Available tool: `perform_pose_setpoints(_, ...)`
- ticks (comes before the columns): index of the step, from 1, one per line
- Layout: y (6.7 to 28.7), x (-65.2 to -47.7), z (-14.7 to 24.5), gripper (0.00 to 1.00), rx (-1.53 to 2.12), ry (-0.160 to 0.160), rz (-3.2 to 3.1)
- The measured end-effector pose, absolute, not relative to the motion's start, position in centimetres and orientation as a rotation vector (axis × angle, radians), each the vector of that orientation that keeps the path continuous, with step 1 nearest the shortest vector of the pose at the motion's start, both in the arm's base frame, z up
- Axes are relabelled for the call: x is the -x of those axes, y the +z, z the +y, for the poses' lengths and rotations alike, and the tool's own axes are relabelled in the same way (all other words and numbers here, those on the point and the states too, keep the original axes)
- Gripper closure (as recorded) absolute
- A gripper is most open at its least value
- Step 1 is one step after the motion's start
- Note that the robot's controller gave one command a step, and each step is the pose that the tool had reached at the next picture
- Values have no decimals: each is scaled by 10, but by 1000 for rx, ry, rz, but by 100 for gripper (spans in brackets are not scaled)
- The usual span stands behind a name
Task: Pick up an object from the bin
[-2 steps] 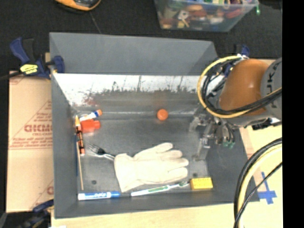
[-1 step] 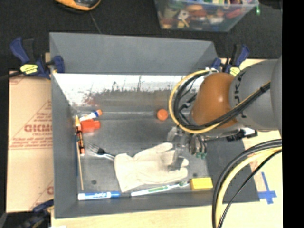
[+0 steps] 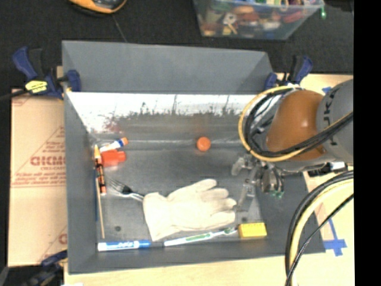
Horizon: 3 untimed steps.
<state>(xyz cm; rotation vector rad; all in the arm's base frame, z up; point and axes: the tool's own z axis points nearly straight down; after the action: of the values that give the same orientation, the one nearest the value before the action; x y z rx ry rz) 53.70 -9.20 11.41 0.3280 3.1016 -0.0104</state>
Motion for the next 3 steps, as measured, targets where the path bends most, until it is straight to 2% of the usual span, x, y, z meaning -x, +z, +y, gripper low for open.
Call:
perform_pose_setpoints(1,90,-538,-51,0,-324,6,3116)
perform_pose_setpoints(2,76,-554,-68,100,-408,-7,3090)
perform_pose_setpoints(3,76,-554,-68,100,-406,-8,3090)
